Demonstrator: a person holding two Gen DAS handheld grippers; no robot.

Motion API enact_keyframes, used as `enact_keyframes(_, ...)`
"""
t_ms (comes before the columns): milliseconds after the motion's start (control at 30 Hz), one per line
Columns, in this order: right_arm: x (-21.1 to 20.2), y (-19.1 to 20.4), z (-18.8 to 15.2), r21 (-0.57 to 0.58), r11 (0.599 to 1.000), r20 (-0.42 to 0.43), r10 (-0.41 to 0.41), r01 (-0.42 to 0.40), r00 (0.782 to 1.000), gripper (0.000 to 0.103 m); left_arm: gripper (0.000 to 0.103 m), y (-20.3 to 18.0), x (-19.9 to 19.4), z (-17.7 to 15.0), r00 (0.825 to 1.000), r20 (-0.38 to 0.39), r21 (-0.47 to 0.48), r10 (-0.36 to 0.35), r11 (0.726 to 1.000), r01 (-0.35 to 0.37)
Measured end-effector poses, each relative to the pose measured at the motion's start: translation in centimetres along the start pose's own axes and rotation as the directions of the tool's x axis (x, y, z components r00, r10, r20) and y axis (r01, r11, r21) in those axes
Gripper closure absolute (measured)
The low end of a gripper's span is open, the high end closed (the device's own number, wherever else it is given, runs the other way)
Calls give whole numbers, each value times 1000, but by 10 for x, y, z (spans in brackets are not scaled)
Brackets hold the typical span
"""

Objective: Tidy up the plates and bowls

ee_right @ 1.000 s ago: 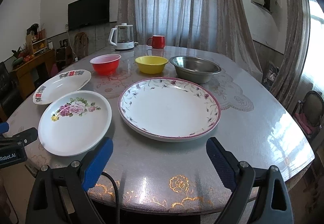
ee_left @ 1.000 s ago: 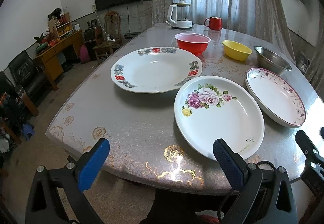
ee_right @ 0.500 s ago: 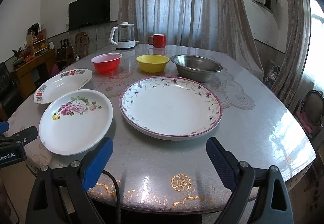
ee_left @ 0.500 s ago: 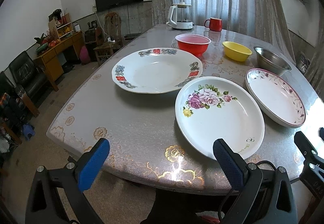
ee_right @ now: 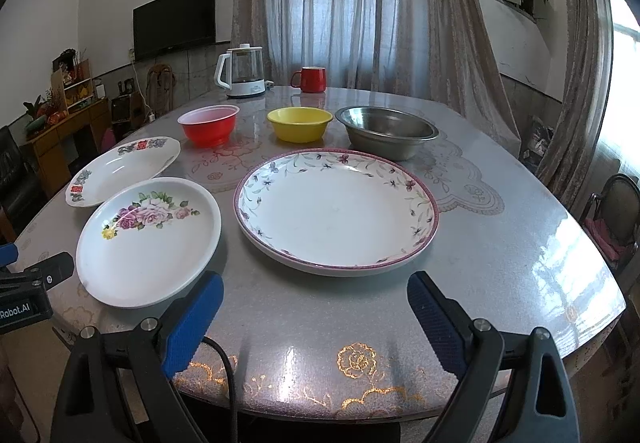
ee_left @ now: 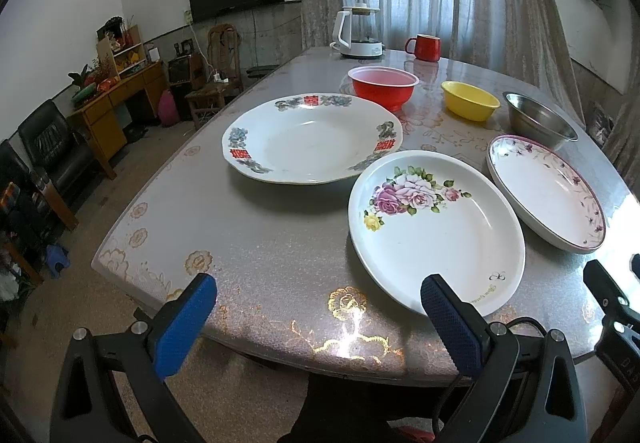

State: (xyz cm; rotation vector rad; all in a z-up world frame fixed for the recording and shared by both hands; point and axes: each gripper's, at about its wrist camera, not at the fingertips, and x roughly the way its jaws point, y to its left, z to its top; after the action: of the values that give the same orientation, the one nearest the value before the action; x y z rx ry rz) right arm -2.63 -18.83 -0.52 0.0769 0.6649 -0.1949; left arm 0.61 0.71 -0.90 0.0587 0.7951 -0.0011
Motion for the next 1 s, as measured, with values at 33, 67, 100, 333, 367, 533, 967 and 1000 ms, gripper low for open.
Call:
enact_keyframes(33, 1, 0, 0, -1, 1000, -4, 1, -1, 1000, 8, 0, 1, 1, 0, 1000, -1, -2, 0, 1000, 0)
enact_keyframes(67, 1, 0, 0, -2, 1000, -8, 1, -1, 1000, 8, 0, 1, 1, 0, 1000, -2, -3, -1, 1000, 1)
enact_keyframes(100, 2, 0, -1, -2, 1000, -11, 3, -3, 1000, 8, 0, 1, 2, 0, 1000, -3, -3, -1, 1000, 1)
enact_keyframes(333, 7, 1, 2, -16, 998, -7, 61, -61, 998, 0, 0, 4, 7, 0, 1000, -23, -4, -20, 1000, 20)
enact_keyframes(367, 8, 2, 2, -18, 996, -4, 84, -84, 996, 0, 0, 4, 8, 0, 999, -25, -6, -23, 1000, 23)
enact_keyframes(533, 5, 7, 9, -48, 993, 45, 110, -108, 993, 0, 0, 17, 7, 4, 997, 4, -41, -83, 996, 83)
enact_keyframes(967, 32, 38, 70, -234, 951, -56, 193, -200, 980, 1, 0, 78, 51, 41, 986, -79, -172, -149, 976, 134)
enact_keyframes(1000, 37, 42, 76, -248, 945, -66, 203, -213, 977, 4, 0, 88, 55, 44, 983, -75, -216, -170, 965, 151)
